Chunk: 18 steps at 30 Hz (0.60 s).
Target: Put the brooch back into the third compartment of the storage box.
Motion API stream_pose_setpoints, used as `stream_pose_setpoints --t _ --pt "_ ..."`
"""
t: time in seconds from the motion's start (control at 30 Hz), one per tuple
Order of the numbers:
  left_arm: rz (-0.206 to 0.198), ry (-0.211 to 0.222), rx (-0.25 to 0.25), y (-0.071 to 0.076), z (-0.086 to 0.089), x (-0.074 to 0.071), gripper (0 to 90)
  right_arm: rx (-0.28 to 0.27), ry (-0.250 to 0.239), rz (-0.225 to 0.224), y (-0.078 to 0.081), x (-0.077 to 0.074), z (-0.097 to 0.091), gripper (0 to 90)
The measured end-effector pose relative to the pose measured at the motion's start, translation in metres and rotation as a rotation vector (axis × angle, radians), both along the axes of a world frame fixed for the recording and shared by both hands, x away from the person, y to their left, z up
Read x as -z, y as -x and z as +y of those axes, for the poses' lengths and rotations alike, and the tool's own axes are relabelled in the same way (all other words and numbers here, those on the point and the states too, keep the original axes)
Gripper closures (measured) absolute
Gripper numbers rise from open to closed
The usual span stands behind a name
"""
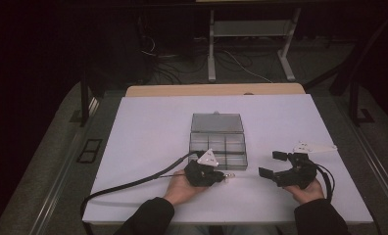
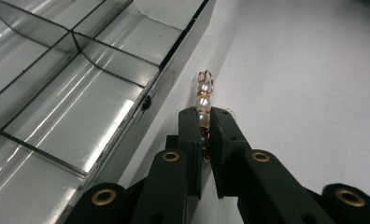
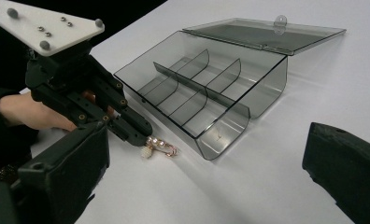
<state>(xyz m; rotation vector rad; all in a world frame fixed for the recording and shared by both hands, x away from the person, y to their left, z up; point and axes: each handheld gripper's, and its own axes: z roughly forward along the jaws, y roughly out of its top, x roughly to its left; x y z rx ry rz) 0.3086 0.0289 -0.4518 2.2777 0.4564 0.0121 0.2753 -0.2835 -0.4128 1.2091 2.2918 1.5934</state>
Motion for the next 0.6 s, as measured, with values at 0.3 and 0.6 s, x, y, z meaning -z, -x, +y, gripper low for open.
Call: stream_pose_setpoints --t 0.3,0.6 --pt "0.045 0.031 -0.011 -0.006 0.004 -0.007 83.2 0.0 0.001 -0.001 0.0 0.0 0.0 0.8" --pt "0.064 0.082 0.002 -0.007 0.011 -0.027 83.5 0.003 -0.001 -0.001 0.0 0.0 -0.001 0.8"
